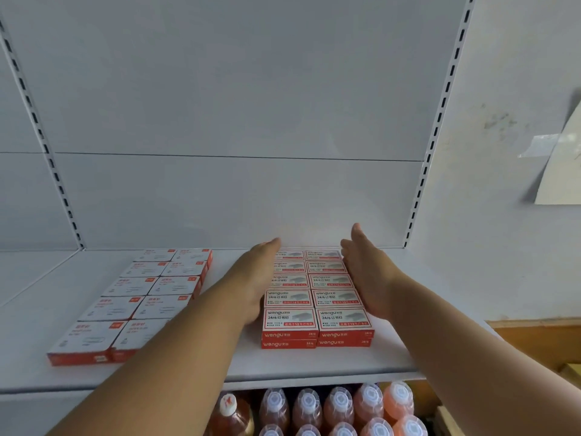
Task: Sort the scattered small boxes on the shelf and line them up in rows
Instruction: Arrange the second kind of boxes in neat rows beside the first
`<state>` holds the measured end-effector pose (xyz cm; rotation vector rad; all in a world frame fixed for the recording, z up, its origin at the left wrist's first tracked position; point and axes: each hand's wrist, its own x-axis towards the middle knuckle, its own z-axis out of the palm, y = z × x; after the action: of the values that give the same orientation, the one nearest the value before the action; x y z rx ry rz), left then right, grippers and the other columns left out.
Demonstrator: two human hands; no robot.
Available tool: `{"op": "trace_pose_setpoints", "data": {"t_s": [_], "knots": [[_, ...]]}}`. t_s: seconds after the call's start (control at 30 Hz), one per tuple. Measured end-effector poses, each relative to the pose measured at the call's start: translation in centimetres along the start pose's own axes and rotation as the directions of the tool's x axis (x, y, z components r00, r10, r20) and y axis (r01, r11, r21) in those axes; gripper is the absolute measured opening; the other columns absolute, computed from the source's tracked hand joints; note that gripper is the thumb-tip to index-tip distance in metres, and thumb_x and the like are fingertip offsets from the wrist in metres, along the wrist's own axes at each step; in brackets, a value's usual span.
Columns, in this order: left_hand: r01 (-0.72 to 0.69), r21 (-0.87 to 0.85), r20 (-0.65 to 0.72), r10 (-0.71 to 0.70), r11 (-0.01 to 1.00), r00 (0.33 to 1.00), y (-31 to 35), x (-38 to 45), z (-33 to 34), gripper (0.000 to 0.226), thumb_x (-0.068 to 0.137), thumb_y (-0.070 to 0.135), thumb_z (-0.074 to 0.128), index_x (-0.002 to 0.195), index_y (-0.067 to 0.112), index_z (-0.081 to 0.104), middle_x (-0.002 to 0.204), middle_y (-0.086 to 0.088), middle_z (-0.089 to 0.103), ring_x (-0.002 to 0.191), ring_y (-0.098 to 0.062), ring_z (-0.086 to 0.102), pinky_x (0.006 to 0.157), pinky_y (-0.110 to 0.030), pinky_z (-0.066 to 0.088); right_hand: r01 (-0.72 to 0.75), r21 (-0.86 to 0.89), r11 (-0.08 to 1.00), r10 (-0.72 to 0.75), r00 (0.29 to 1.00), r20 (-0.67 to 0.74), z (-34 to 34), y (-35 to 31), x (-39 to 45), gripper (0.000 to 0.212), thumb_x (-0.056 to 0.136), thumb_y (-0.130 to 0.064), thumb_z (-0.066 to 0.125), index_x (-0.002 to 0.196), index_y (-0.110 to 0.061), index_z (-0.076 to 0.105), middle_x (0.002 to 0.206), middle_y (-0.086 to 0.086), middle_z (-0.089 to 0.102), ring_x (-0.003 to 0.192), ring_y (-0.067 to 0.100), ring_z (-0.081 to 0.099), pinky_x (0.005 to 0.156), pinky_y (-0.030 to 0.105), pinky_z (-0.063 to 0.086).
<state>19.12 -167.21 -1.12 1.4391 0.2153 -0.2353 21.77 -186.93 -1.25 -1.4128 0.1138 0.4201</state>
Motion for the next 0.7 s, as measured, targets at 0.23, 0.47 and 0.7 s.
{"op": "trace_pose_setpoints", "data": {"t_s": [0.23,0.47,0.7], "knots": [[0.018,-0.069,-0.008,-0.019,0.997,1.000,-0.1,-0.7,0.2,0.045,0.099,0.050,0.042,0.117,0.016,0.065,0.096,-0.014,0.077,0.085,-0.036,0.074,0.076,-0.050,0.060,0.012,-0.033,0.999,-0.013,0.999,-0.041,0.3,0.5,-0.4,0.055,0.090,-0.074,0.030,0.083,-0.026,0.056,0.057,-0.011,0.071,0.068,0.017,0.075,0.051,0.029,0.057],[-0.002,0.080,-0.074,0.008,0.997,0.997,0.0,-0.8,0.8,0.049,0.098,0.053,0.040,0.103,0.015,0.071,0.085,-0.009,0.078,0.080,-0.033,0.075,0.079,-0.048,0.060,0.031,-0.048,0.998,-0.035,0.997,-0.064,0.5,0.8,-0.9,0.053,0.089,-0.075,0.033,0.082,-0.028,0.057,0.066,-0.005,0.075,0.086,0.030,0.075,0.085,0.048,0.058],[-0.029,0.010,-0.096,0.030,1.000,0.995,-0.7,-1.6,0.4,0.041,0.098,0.051,0.043,0.097,0.021,0.069,0.086,-0.008,0.078,0.079,-0.032,0.075,0.070,-0.042,0.059,0.099,-0.085,0.991,-0.102,0.994,-0.035,-0.1,1.6,-1.4,0.050,0.092,-0.072,0.027,0.100,-0.034,0.058,0.074,-0.002,0.077,0.082,0.028,0.075,0.075,0.045,0.060]]}}
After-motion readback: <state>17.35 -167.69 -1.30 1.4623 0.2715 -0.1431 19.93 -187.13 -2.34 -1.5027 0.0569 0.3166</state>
